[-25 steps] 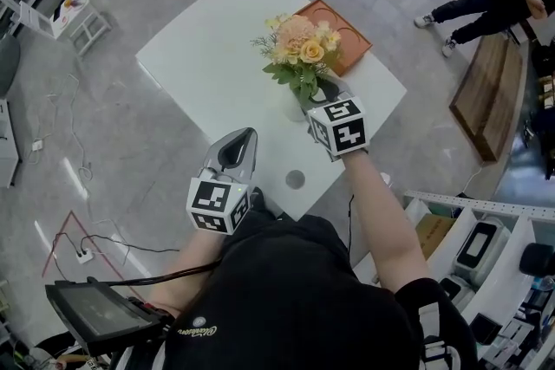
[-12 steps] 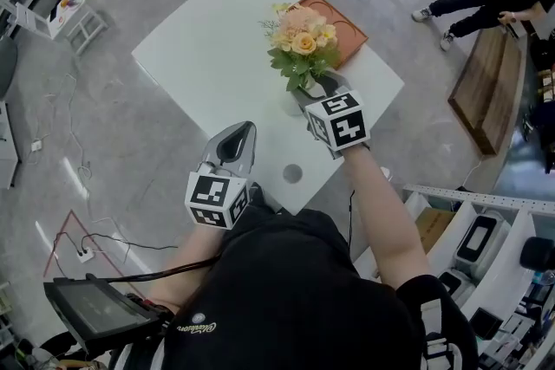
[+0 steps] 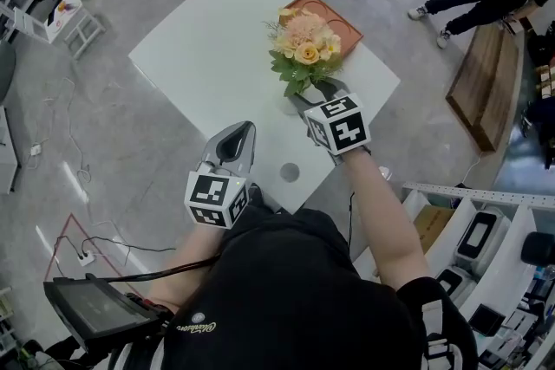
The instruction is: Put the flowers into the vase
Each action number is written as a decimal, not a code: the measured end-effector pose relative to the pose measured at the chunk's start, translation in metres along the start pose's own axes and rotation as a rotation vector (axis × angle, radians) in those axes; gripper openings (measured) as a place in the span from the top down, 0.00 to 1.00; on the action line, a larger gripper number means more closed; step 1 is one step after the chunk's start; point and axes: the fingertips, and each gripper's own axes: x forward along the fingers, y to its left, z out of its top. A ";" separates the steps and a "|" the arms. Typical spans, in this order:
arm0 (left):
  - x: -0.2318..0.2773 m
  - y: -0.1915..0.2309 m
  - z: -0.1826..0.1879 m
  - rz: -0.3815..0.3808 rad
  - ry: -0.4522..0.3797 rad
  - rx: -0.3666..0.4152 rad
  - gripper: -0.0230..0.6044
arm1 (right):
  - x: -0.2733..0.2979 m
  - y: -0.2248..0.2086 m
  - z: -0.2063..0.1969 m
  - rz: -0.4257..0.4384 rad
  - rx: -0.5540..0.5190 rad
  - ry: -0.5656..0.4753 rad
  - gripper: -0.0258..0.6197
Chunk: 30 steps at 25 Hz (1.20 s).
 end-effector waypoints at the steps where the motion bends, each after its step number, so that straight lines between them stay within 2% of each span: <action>1: 0.000 0.000 0.000 -0.002 0.000 0.001 0.95 | -0.001 0.000 0.000 -0.002 -0.003 0.002 0.59; 9: 0.000 -0.004 0.000 -0.012 0.000 0.004 0.95 | -0.001 0.005 -0.005 -0.011 -0.073 0.044 0.53; 16: 0.002 -0.005 0.002 -0.016 -0.001 0.009 0.95 | -0.015 0.007 -0.005 0.005 -0.033 -0.006 0.54; 19: 0.003 -0.005 0.005 -0.018 -0.007 0.012 0.95 | -0.030 0.008 -0.008 0.003 0.016 -0.061 0.61; 22: 0.003 -0.007 0.010 -0.024 -0.018 0.016 0.95 | -0.049 0.004 -0.007 -0.035 0.069 -0.144 0.69; 27: 0.007 -0.015 0.021 -0.034 -0.043 0.029 0.95 | -0.086 -0.010 0.003 -0.139 0.158 -0.326 0.92; 30: 0.007 -0.019 0.027 -0.034 -0.060 0.038 0.95 | -0.099 -0.014 0.002 -0.178 0.189 -0.372 0.96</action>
